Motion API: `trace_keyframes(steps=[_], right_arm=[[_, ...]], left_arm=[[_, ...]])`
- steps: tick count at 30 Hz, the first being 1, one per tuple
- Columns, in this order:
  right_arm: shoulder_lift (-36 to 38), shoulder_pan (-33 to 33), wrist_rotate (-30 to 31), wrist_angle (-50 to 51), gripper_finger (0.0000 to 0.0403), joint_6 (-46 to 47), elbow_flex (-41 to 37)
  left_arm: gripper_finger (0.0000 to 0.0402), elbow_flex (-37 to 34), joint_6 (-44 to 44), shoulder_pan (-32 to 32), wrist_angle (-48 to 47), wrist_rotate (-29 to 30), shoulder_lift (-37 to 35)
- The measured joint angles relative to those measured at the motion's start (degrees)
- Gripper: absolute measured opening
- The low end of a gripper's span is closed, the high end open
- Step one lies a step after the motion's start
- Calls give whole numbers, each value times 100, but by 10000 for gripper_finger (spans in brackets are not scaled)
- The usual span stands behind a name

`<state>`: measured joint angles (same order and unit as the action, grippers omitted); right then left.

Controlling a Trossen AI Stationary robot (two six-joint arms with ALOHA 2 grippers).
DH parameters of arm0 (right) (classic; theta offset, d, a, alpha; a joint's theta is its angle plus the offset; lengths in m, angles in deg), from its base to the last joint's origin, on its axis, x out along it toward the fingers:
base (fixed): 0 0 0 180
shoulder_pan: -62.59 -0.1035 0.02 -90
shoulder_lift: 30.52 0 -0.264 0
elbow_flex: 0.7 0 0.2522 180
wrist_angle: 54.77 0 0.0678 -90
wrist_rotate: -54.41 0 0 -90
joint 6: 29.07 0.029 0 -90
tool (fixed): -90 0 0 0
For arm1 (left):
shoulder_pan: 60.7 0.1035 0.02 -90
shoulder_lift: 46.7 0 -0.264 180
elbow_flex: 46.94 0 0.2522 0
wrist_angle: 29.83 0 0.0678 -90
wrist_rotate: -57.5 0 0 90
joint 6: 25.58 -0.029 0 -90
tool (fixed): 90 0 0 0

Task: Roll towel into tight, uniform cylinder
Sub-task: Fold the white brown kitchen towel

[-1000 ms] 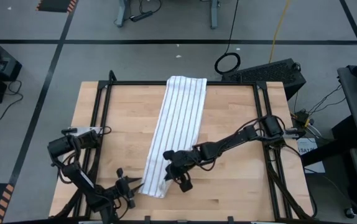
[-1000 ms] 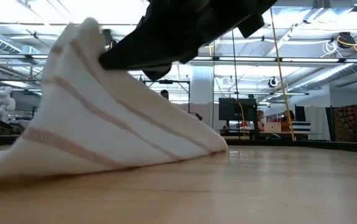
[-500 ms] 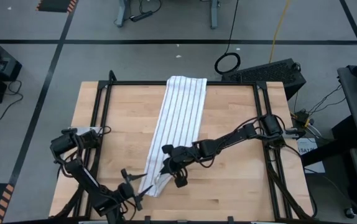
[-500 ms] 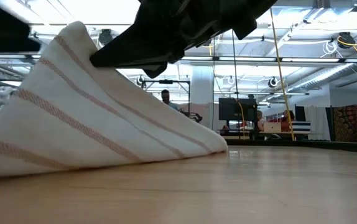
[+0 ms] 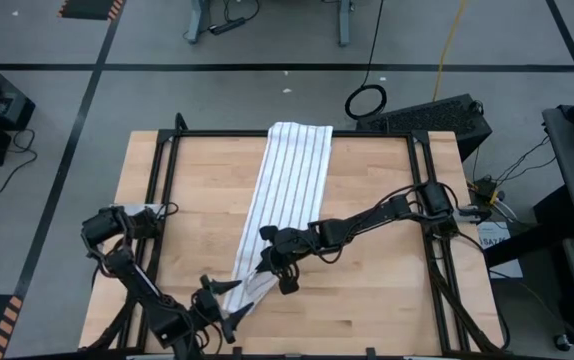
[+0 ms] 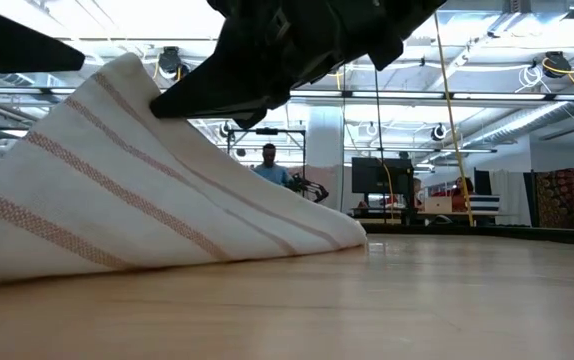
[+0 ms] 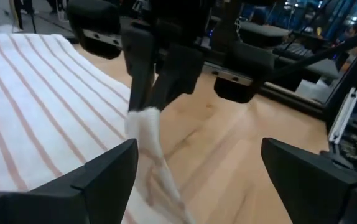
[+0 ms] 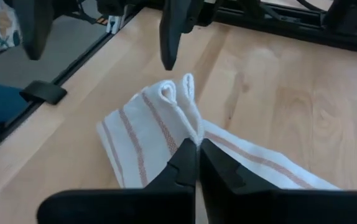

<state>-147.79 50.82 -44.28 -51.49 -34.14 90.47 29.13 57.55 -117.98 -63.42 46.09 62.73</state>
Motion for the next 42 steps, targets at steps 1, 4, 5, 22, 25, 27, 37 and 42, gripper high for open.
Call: trace_keyframes(steps=[1,4,5,22,25,27,37,42], right_arm=[[0,2,0,3,0,-42,0],[0,2,-2,-3,0,-149,0],[0,0,-2,1,0,-165,0],[2,-35,-39,551,0,-162,0],[2,-33,-39,507,0,-162,0],[4,-33,-39,507,0,-160,0],[4,-70,-36,475,0,-148,0],[4,-72,-33,488,0,-63,0]], left_arm=[[345,1,-142,40,67,-10,0],[345,2,-339,219,41,-55,0],[345,2,-409,299,23,-118,0],[312,2,-415,648,-21,-1356,7],[287,2,-449,703,55,-1398,7],[271,2,-464,706,127,-1378,7],[224,0,-709,706,526,-972,398],[222,0,-712,706,584,-686,491]])
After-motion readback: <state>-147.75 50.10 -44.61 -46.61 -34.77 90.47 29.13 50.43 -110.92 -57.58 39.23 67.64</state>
